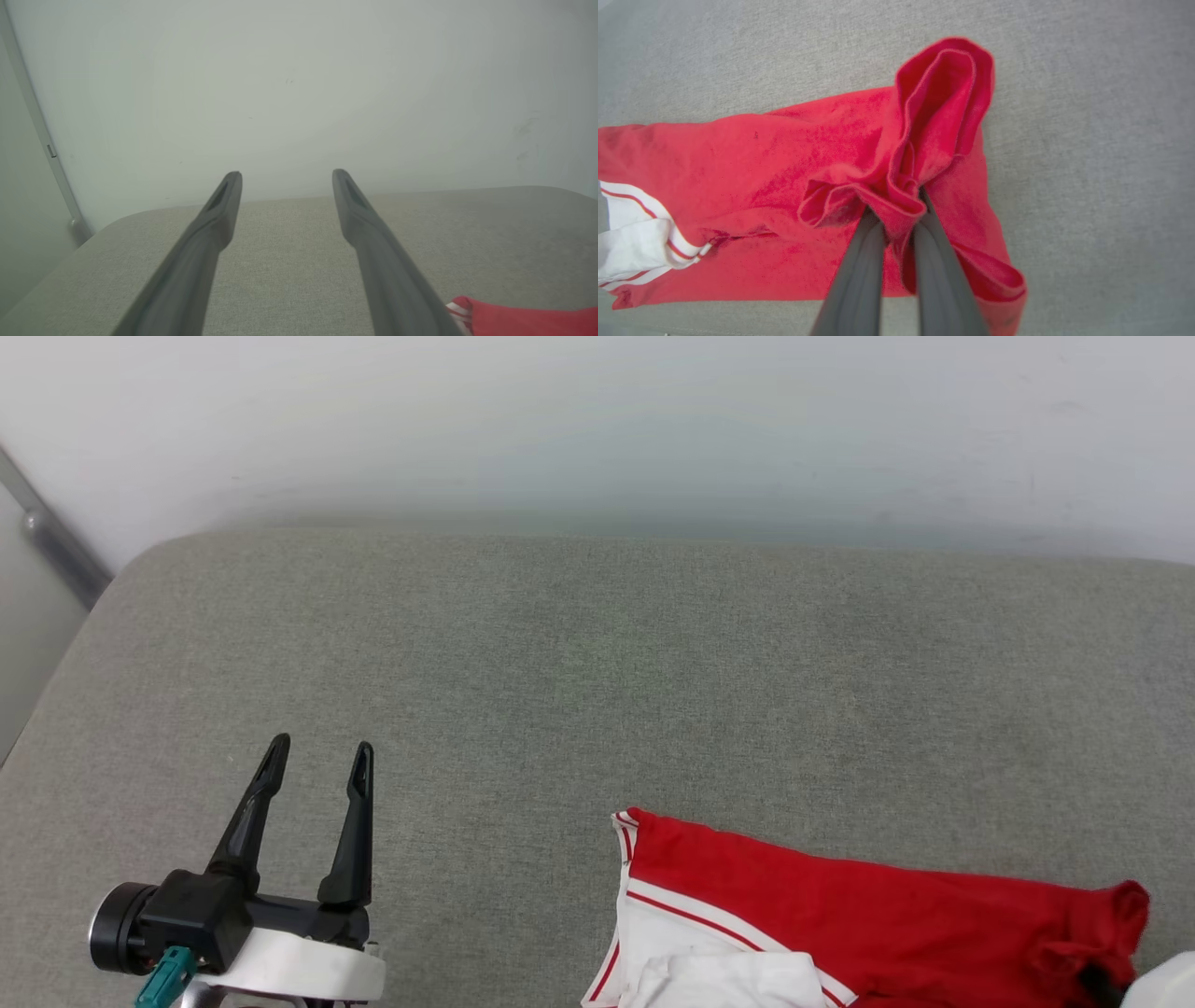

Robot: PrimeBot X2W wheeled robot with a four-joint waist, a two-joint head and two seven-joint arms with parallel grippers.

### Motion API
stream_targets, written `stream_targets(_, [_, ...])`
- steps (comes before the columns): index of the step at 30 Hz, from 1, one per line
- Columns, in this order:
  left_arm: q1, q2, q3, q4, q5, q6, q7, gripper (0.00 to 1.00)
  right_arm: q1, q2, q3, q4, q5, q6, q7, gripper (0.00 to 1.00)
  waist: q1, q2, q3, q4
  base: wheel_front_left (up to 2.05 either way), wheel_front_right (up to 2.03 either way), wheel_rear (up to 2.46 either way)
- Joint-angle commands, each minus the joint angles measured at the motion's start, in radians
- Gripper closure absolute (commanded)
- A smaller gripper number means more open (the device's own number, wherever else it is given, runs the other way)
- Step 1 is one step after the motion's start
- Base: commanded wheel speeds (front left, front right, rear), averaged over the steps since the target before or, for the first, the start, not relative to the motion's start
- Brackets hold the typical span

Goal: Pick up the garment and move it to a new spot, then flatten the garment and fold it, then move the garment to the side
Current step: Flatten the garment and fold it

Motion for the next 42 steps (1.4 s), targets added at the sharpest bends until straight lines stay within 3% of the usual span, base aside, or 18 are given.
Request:
stream_targets(1, [0.011, -0.003, 0.001, 0.001, 0.005, 0.001, -0.002, 0.0, 0.007, 0.007, 0.011, -0.014, 0.008, 0.0, 0.004, 1.0, -0.0001, 0.0, 0.0, 0.0, 0.0, 0.0, 0.0])
stream_targets(13, [-0.011, -0.02, -0.01, 0.012, 0.001, -0.002, -0.002, 0.0, -0.029, 0.08, 0.279, -0.131, 0.129, 0.0, 0.055, 1.0, -0.0001, 0.0, 0.003, 0.036, 0.0, 0.0, 0.0])
stream_targets(22, [-0.008, -0.021, -0.007, 0.016, -0.001, -0.002, -0.002, 0.0, -0.087, 0.079, 0.434, -0.058, 0.286, 0.0, -0.031, 1.0, -0.0001, 0.0, 0.003, 0.08, 0.0, 0.0, 0.0])
stream_targets(29, [-0.021, -0.031, -0.033, 0.023, 0.001, -0.002, -0.002, 0.0, -0.139, 0.079, 0.523, 0.065, 0.208, 0.0, -0.097, 1.0, -0.0001, 0.0, 0.009, 0.112, 0.0, 0.0, 0.0])
stream_targets(34, [-0.023, -0.026, -0.034, 0.027, -0.005, -0.002, -0.002, 0.0, -0.167, 0.079, 0.565, 0.125, 0.215, 0.0, -0.13, 1.0, -0.0001, 0.0, 0.014, 0.123, 0.0, 0.0, 0.0])
stream_targets(35, [-0.022, -0.025, -0.034, 0.028, -0.005, -0.002, -0.002, 0.0, -0.175, 0.079, 0.577, 0.127, 0.212, 0.0, -0.144, 0.61, -0.0001, 0.0, 0.015, 0.124, 0.0, 0.0, 0.0])
stream_targets(36, [-0.021, -0.025, -0.034, 0.03, -0.006, -0.002, -0.002, 0.0, -0.181, 0.079, 0.582, 0.133, 0.215, 0.0, -0.156, 0.0, -0.0001, 0.0, 0.016, 0.125, 0.0, 0.0, 0.0])
stream_targets(42, [-0.018, -0.023, -0.037, 0.042, -0.006, -0.003, -0.002, 0.0, -0.206, 0.079, 0.633, 0.113, 0.187, 0.0, -0.163, 0.0, -0.0001, 0.0, 0.013, 0.119, 0.0, 0.0, 0.0])
